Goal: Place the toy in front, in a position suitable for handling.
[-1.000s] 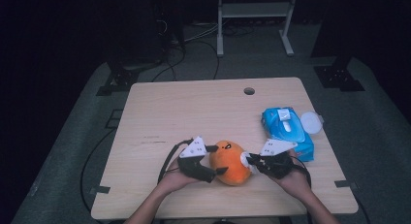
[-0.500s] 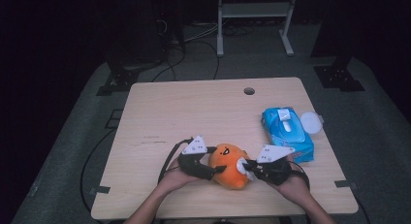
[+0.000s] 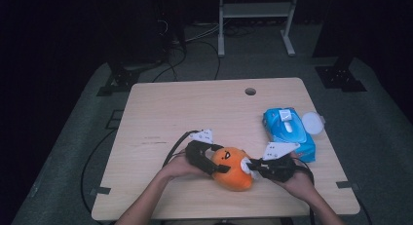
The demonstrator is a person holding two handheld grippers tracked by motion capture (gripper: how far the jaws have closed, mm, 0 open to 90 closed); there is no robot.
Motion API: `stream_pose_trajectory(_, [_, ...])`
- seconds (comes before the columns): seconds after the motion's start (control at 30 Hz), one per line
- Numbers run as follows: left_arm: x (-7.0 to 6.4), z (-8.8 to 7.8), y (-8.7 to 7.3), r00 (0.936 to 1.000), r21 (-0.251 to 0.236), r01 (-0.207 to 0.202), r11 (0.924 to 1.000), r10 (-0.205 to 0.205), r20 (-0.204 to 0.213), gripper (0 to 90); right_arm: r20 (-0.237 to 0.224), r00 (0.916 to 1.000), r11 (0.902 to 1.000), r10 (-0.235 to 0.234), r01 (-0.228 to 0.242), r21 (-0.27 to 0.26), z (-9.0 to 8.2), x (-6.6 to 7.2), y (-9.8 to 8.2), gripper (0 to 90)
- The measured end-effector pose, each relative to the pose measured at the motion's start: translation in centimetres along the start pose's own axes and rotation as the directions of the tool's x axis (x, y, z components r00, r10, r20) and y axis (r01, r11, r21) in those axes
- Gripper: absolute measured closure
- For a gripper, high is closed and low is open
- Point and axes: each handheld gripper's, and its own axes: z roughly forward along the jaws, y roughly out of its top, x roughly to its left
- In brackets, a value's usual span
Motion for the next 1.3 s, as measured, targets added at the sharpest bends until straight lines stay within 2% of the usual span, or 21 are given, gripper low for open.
stream_pose_trajectory(0.1, [-0.5,-1.2,0.4,0.9978,-0.108,0.004,0.9941,-0.011,-0.066,41.1,0.016,0.9997,0.9997,0.017,-0.017,-0.015,-0.4,-0.5,0.5,83.1])
stream_pose_trajectory(0.2, [-1.0,-2.3,1.3,0.9869,-0.186,-0.029,0.9821,-0.002,-0.161,44.0,0.061,0.9978,0.9979,0.027,-0.024,-0.061,-0.9,-1.1,1.6,83.2])
stream_pose_trajectory(0.23, [-1.0,-2.5,1.5,0.9802,-0.202,-0.037,0.9787,-0.003,-0.198,44.0,0.073,0.9969,0.9963,0.031,-0.025,-0.082,-1.0,-1.4,2.0,83.2])
stream_pose_trajectory(0.27, [-1.0,-2.5,1.5,0.9802,-0.202,-0.037,0.9787,-0.003,-0.198,43.8,0.073,0.9969,0.9963,0.031,-0.025,-0.082,-1.0,-1.4,2.0,83.2])
stream_pose_trajectory(0.3, [-1.0,-2.5,1.3,0.9620,-0.212,-0.039,0.9764,-0.021,-0.272,43.4,0.098,0.9943,0.9934,0.042,-0.031,-0.110,-0.9,-1.6,2.8,83.3])
stream_pose_trajectory(0.33, [-0.8,-2.4,1.0,0.9544,-0.201,-0.027,0.9792,-0.034,-0.296,42.5,0.090,0.9948,0.9916,0.047,-0.036,-0.124,-0.7,-1.7,3.0,83.2])
stream_pose_trajectory(0.37, [-0.6,-2.0,0.5,0.9512,-0.187,0.003,0.9824,-0.060,-0.303,41.2,0.072,0.9959,0.9904,0.055,-0.045,-0.130,-0.3,-1.7,3.1,83.2])
stream_pose_trajectory(0.4, [-0.6,-2.0,0.5,0.9512,-0.187,0.003,0.9824,-0.060,-0.303,39.1,0.071,0.9966,0.9925,0.043,-0.034,-0.118,0.2,-1.5,3.1,83.2])
stream_pose_trajectory(0.43, [-0.2,-1.2,-0.8,0.9541,-0.153,0.069,0.9858,-0.110,-0.279,36.0,0.077,0.9967,0.9953,0.027,-0.020,-0.095,0.8,-1.2,3.1,83.2])
stream_pose_trajectory(0.47, [-0.2,-1.3,-1.5,0.9577,-0.189,0.082,0.9785,-0.130,-0.257,33.4,0.078,0.9969,0.9973,0.014,-0.008,-0.074,1.5,-1.0,2.9,83.2])
stream_pose_trajectory(0.5, [-0.2,-1.5,-2.0,0.9597,-0.199,0.086,0.9762,-0.135,-0.246,32.6,0.084,0.9964,0.9987,0.000,0.005,-0.050,2.0,-0.9,2.7,83.2])
stream_pose_trajectory(0.57, [-0.4,-2.0,-2.3,0.9653,-0.174,0.076,0.9818,-0.116,-0.234,28.3,0.109,0.9939,0.9996,-0.016,0.018,-0.021,2.6,-0.9,2.1,83.2])
stream_pose_trajectory(0.67, [-0.7,-2.7,-2.7,0.9750,-0.143,0.048,0.9886,-0.078,-0.208,24.5,0.153,0.9882,0.9999,0.010,-0.011,0.004,2.5,-1.8,1.3,83.3])
stream_pose_trajectory(0.73, [-0.8,-2.7,-2.9,0.9751,-0.141,0.039,0.9892,-0.069,-0.211,24.4,0.156,0.9874,0.9995,0.030,-0.031,0.007,2.4,-2.1,1.0,83.3])
stream_pose_trajectory(0.77, [-1.0,-2.5,-3.0,0.9746,-0.128,0.023,0.9915,-0.051,-0.218,24.3,0.136,0.9891,0.9984,0.057,-0.057,-0.005,2.5,-2.0,0.8,83.3])
stream_pose_trajectory(0.93, [-1.3,-1.9,-2.8,0.9666,-0.111,0.010,0.9938,-0.038,-0.254,24.3,0.088,0.9958,0.9987,0.024,-0.020,-0.047,2.8,-0.3,2.0,83.3])
stream_pose_trajectory(0.97, [-1.4,-1.8,-2.7,0.9644,-0.106,0.005,0.9943,-0.033,-0.262,24.3,0.041,0.9989,0.9968,0.023,-0.020,-0.077,2.8,0.3,2.6,83.2])
stream_pose_trajectory(1.07, [-1.4,-1.9,-2.7,0.9651,-0.100,-0.016,0.9949,-0.011,-0.262,24.0,0.077,0.9970,0.9980,-0.009,0.014,-0.062,3.2,0.5,2.7,83.1])
stream_pose_trajectory(1.13, [-1.4,-2.0,-2.8,0.9702,-0.102,-0.020,0.9946,-0.005,-0.242,23.0,0.084,0.9963,0.9982,0.021,-0.016,-0.058,3.1,-0.4,2.1,83.1])
stream_pose_trajectory(1.2, [-1.4,-2.1,-2.8,0.9747,-0.094,-0.036,0.9949,0.015,-0.223,21.3,0.126,0.9915,0.9989,0.030,-0.026,-0.039,2.9,-1.3,1.5,83.1])
stream_pose_trajectory(1.3, [-1.4,-2.1,-3.0,0.9747,-0.096,-0.041,0.9946,0.018,-0.223,21.0,0.154,0.9866,0.9984,0.054,-0.051,-0.023,2.6,-2.0,0.9,83.2])
